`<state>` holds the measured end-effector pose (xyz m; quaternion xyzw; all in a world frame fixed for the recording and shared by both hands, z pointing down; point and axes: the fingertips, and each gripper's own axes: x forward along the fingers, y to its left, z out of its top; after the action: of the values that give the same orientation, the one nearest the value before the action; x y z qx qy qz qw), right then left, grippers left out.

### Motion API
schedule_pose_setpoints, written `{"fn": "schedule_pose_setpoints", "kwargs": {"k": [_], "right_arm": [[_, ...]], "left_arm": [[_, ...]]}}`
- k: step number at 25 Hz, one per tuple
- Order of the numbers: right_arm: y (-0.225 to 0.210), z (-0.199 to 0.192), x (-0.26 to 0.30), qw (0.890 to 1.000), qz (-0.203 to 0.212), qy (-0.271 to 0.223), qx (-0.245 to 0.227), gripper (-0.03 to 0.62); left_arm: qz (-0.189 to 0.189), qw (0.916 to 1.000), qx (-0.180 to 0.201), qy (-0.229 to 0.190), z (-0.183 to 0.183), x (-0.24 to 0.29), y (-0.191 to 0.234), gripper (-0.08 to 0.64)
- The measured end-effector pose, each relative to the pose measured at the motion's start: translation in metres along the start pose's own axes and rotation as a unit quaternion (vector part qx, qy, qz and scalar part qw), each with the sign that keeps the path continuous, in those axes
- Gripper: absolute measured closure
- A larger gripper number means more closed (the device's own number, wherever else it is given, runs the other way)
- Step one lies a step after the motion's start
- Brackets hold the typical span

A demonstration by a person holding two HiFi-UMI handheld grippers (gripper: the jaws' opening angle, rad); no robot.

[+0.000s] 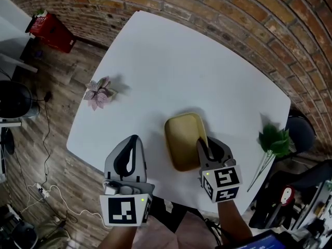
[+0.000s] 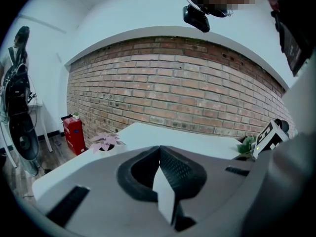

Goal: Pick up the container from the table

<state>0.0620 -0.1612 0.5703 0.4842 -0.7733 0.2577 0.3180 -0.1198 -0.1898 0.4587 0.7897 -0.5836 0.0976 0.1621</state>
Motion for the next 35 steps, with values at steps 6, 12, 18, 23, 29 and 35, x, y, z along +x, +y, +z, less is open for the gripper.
{"fn": "schedule_pose_setpoints", "kwargs": {"k": [6,12,18,23,29,35], "right_arm": [[0.001,0.001,0.001,1.000,-0.001,0.000,-0.001,0.541],[-0.001,0.002,0.000,1.000,-0.007,-0.002,-0.003,0.566],[0.001,0.006,-0.002,1.000,-0.008,-0.006,-0.004,0.581],[0.002,0.009,-0.005,1.000,-0.009,-0.009,-0.007,0.583],[0.004,0.018,-0.011,1.000,-0.012,-0.024,-0.010,0.586],[0.007,0.033,-0.024,0.999,-0.019,-0.045,-0.020,0.586]], "left_arm": [[0.001,1.0000,0.001,0.006,-0.002,0.000,0.000,0.551],[0.014,0.9996,0.003,0.024,-0.009,-0.002,0.005,0.551],[0.013,0.9997,0.009,0.018,-0.003,-0.005,0.005,0.551],[0.013,0.9997,0.010,0.016,0.000,-0.008,0.006,0.551],[0.014,0.9998,0.010,0.008,0.005,-0.013,0.005,0.551],[0.019,0.9997,-0.011,-0.007,0.018,-0.020,0.000,0.551]]}}
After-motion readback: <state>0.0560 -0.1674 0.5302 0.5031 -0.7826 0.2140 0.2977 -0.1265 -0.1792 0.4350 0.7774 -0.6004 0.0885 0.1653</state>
